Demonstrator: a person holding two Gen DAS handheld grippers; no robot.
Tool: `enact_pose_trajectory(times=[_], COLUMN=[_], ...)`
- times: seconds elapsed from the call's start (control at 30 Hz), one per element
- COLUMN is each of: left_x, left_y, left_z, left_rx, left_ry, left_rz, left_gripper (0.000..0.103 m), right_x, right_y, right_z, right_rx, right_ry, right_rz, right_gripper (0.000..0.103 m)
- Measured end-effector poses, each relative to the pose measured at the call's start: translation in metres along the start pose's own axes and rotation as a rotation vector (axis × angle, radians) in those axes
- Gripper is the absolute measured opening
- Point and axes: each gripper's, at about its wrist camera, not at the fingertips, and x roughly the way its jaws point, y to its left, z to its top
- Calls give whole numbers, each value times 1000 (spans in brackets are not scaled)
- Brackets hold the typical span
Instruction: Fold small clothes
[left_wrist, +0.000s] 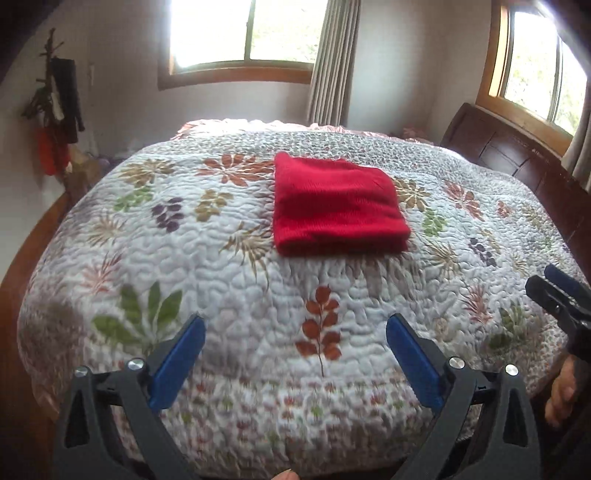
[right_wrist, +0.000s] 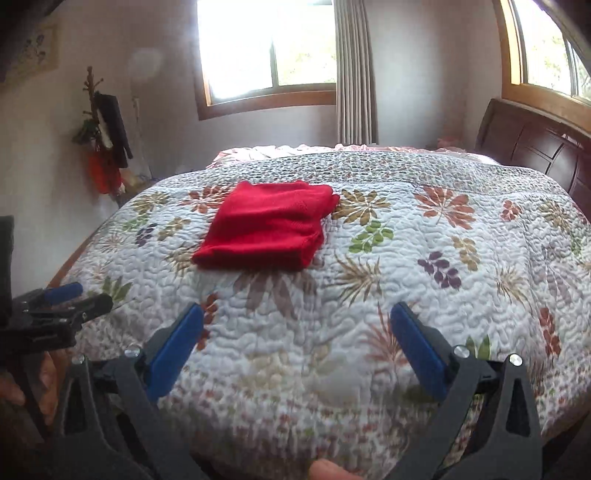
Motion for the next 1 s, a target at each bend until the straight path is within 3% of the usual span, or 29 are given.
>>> enact_pose_trajectory(times=[0.23, 0.5, 0.77, 1.0], left_x=[-90, -133, -158, -173], left_y=[4, -2, -14, -22], left_z=[-70, -119, -143, -141], left_rx=[-32, -19, 19, 37], left_ry=[-21, -42, -70, -114], left_rz=[65, 71, 87, 111], left_gripper=[99, 99, 99, 99], right_x=[-78, -140, -175, -183], right_y=[24, 44, 58, 64], right_z=[-66, -103, -121, -117], right_rx=[23, 25, 23, 0], right_ry=[36, -5, -46, -75], right_rz=[-114, -154, -175, -203], right_gripper=[100, 100, 100, 100])
